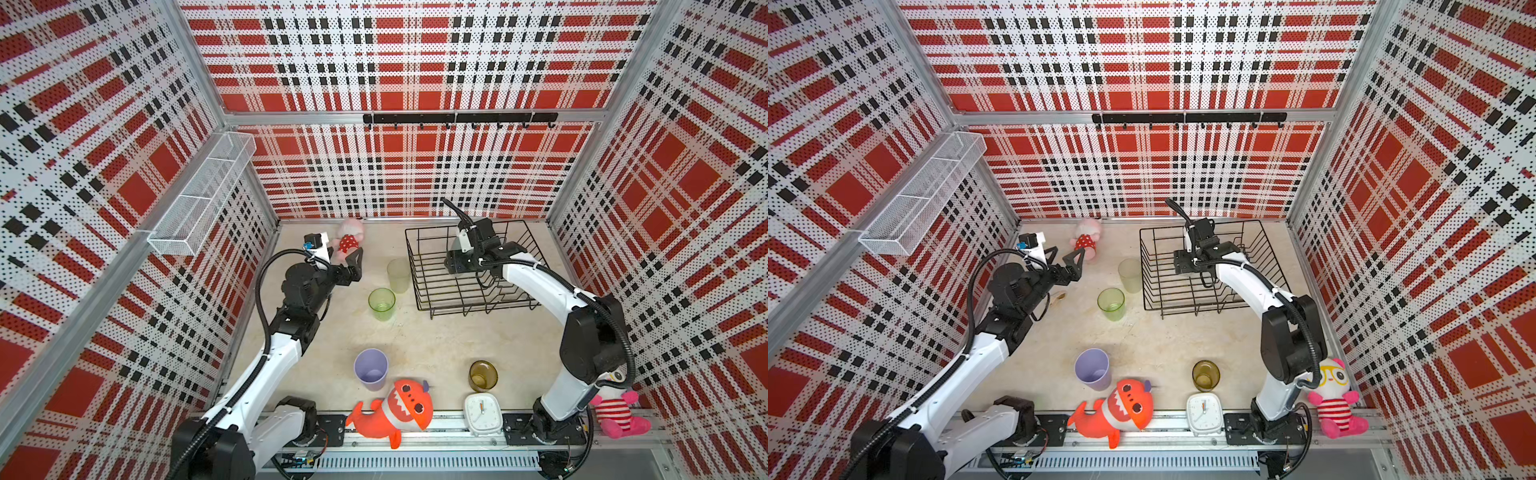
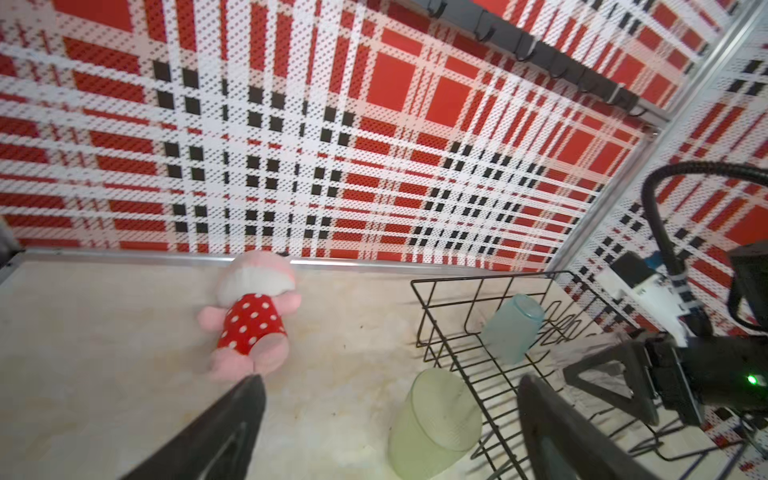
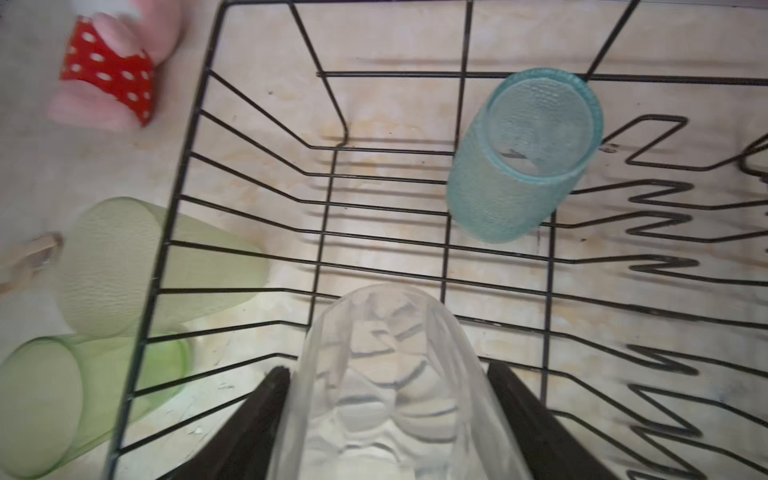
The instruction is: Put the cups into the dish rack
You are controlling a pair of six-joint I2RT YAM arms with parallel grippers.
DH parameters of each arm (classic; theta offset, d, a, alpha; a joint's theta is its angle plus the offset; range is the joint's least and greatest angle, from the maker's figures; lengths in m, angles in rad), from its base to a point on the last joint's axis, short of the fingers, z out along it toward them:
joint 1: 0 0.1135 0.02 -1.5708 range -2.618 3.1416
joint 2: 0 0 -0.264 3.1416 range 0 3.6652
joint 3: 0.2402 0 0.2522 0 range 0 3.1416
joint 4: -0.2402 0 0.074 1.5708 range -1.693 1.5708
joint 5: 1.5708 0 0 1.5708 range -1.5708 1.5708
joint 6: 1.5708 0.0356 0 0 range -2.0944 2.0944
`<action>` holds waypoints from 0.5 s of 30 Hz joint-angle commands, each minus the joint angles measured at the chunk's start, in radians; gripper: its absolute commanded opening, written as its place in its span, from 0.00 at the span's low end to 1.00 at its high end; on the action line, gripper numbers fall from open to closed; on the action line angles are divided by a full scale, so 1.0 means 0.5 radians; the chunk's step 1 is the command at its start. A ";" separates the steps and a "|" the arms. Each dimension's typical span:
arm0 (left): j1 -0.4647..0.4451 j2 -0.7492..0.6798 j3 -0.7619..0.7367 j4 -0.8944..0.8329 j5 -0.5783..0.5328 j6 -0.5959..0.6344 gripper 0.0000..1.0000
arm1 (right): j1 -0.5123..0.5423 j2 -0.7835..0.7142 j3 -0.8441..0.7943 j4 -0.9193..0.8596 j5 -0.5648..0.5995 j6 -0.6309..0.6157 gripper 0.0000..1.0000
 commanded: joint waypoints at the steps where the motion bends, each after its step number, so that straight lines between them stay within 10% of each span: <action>1: 0.000 -0.028 0.011 -0.099 -0.289 0.021 0.98 | 0.009 0.065 0.016 -0.013 0.234 -0.111 0.73; 9: 0.032 -0.208 -0.059 -0.181 -0.815 -0.040 0.98 | -0.056 0.168 -0.063 0.156 0.314 -0.127 0.74; 15: 0.026 -0.299 -0.083 -0.137 -0.747 0.011 0.98 | -0.081 0.276 -0.069 0.194 0.340 -0.136 0.74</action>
